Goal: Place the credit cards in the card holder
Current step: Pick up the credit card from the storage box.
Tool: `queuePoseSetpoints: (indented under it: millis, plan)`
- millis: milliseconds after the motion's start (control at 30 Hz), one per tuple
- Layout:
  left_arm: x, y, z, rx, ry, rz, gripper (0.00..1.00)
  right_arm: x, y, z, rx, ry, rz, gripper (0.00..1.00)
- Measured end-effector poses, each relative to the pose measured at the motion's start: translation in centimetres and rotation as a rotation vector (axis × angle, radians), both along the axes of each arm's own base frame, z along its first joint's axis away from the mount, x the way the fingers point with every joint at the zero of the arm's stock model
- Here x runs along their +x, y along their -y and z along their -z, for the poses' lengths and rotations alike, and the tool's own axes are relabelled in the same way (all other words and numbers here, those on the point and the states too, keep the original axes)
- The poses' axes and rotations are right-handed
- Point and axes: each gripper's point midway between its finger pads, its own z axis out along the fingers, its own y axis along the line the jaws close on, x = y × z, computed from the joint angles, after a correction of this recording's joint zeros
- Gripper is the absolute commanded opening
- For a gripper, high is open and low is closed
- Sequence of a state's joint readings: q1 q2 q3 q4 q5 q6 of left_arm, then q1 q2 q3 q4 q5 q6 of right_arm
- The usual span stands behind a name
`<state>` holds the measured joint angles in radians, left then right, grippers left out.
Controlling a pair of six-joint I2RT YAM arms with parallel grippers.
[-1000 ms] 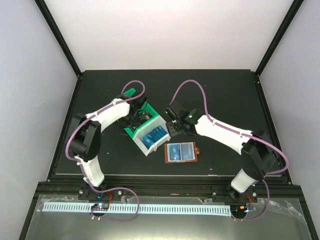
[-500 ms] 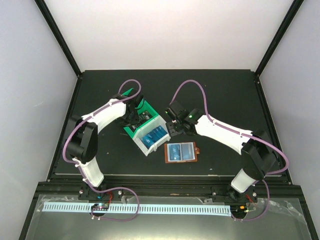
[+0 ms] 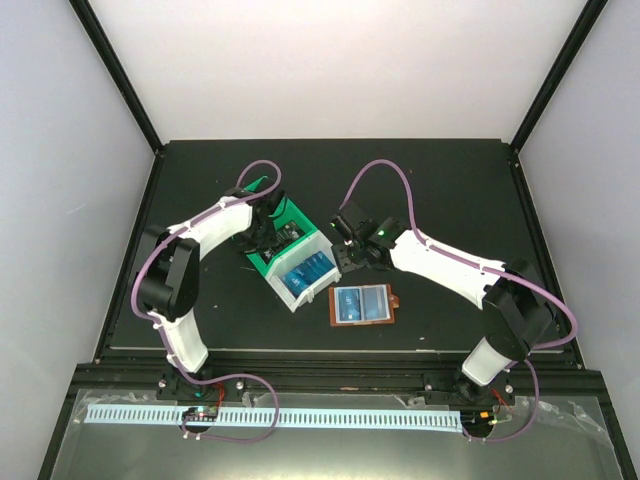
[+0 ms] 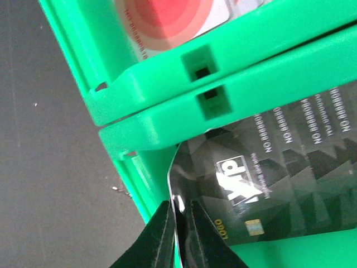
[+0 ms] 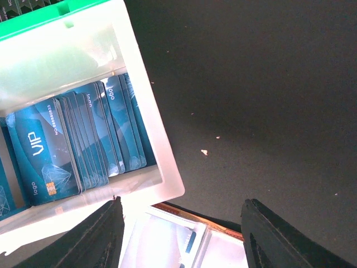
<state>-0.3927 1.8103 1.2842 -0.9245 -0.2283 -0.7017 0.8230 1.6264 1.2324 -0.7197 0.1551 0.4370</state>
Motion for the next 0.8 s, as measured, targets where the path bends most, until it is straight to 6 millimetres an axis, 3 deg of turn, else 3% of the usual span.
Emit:
queuePoseSetpoints:
  millis: [267,400,667,800]
  plan:
    - [0.4,0.1,-0.5,-0.004,0.022,0.007,0.02,0.0,0.0,0.0,0.003,-0.002,0.008,0.59]
    - [0.1,-0.1,-1.7,-0.007,0.037,0.012,0.02,0.0,0.0,-0.2,0.004,-0.003,0.011,0.59]
    - [1.1,0.5,-8.6,-0.075,0.212,0.052,0.02,1.1,-1.4,-3.7,0.080,0.038,0.009,0.60]
    - [1.4,2.4,-12.8,-0.197,0.334,0.154,0.02,1.6,-2.0,-6.7,0.186,0.047,0.009,0.62]
